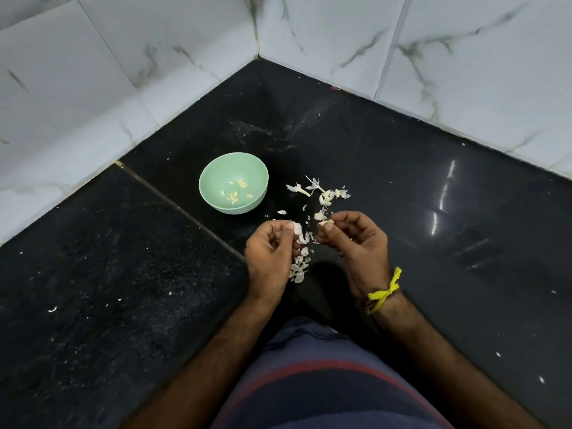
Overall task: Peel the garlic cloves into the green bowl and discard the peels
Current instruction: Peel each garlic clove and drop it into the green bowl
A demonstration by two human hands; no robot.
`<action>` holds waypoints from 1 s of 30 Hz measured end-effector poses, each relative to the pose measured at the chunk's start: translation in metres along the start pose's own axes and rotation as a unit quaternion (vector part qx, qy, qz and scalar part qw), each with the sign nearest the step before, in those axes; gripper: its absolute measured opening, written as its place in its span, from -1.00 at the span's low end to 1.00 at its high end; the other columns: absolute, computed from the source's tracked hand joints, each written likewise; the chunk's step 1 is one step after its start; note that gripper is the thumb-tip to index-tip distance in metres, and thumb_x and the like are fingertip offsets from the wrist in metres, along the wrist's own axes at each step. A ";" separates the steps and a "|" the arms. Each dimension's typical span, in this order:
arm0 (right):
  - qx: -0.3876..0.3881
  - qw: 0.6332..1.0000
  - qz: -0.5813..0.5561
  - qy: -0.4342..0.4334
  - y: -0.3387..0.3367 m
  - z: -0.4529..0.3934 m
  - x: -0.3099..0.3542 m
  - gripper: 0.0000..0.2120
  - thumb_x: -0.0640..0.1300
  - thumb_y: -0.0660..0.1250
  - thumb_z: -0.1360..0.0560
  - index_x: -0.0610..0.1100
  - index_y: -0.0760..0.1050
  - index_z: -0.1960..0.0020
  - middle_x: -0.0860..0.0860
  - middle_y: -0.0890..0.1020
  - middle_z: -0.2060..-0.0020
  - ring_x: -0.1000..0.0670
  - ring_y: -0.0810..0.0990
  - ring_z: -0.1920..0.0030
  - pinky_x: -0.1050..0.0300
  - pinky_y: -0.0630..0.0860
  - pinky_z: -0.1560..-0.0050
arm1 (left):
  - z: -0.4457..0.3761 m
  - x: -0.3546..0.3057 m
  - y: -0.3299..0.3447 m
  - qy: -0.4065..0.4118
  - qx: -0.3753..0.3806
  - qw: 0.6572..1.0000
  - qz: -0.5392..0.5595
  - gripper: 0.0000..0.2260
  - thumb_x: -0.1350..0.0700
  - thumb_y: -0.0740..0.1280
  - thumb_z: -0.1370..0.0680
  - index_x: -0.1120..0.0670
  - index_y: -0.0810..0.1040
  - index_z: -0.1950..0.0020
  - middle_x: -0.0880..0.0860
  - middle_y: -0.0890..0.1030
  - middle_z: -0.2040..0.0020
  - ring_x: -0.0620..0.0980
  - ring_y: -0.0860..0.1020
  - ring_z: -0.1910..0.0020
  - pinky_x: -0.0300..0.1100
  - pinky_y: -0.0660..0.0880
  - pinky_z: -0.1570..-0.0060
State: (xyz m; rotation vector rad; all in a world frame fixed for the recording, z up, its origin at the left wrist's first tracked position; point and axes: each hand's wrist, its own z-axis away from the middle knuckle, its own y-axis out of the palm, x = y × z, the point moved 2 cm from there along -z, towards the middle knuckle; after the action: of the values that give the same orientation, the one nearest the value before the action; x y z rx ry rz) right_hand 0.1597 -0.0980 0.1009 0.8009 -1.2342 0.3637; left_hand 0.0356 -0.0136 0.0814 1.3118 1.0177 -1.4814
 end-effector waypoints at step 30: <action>0.120 0.914 0.372 -0.113 0.134 -0.121 -0.013 -0.96 -0.21 0.51 -0.40 -0.14 0.69 0.14 0.07 0.68 0.28 0.22 0.61 0.31 0.35 0.52 0.19 | -0.048 0.072 -0.020 0.175 0.052 0.945 -0.271 -0.94 0.17 0.49 -0.43 0.10 0.64 0.21 -0.05 0.59 0.26 -0.07 0.55 0.28 -0.13 0.54 0.21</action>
State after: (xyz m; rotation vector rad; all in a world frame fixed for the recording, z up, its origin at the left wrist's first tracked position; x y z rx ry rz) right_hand 0.1527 0.0821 0.1216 0.5564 -1.7166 1.0826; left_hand 0.0261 0.0311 0.0048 1.4768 1.6505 -1.7554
